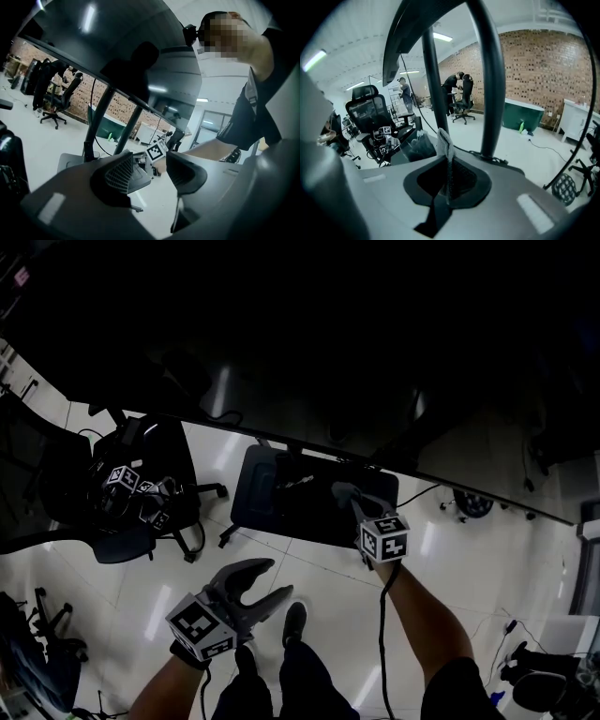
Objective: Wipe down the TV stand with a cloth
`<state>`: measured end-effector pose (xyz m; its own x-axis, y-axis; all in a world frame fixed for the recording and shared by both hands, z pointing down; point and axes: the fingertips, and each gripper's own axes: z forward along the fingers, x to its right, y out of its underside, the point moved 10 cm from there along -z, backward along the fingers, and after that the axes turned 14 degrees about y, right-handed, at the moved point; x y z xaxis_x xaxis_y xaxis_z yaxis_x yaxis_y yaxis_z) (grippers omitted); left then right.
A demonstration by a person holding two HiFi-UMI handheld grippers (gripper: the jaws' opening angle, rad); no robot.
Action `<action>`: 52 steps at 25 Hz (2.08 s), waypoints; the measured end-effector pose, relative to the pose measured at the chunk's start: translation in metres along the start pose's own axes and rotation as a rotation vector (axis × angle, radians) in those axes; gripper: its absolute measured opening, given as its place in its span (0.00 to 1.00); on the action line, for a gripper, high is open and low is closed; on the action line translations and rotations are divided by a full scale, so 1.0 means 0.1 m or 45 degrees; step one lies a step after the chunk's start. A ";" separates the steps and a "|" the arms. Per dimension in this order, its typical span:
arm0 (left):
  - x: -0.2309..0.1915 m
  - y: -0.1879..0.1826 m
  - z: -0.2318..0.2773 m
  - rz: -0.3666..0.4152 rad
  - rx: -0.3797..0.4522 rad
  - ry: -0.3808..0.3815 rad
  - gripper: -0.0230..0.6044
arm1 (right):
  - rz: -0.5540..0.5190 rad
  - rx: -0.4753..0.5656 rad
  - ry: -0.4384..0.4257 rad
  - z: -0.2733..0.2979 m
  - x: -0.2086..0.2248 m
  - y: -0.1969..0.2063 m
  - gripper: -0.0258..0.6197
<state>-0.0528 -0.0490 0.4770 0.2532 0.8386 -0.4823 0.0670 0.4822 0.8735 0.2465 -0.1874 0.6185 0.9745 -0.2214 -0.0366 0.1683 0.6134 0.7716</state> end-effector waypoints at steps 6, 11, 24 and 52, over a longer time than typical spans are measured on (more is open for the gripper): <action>-0.04 0.02 0.00 -0.012 -0.009 -0.018 0.43 | -0.035 -0.038 -0.060 0.44 -0.41 0.08 0.07; -0.07 0.12 0.00 -0.042 0.009 -0.026 0.43 | -0.159 -0.066 -0.036 0.93 -0.60 -0.11 0.07; -0.19 0.25 0.20 -0.096 -0.013 -0.031 0.43 | -0.631 -0.125 -0.018 1.27 -0.65 -0.07 0.07; -0.02 0.30 0.06 -0.076 -0.017 0.007 0.43 | -0.389 -0.103 -0.029 0.78 -0.61 0.03 0.07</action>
<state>-0.0456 -0.0375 0.5040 0.2436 0.8098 -0.5337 0.0691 0.5344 0.8424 0.1763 -0.2311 0.6729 0.8735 -0.4211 -0.2442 0.4651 0.5738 0.6741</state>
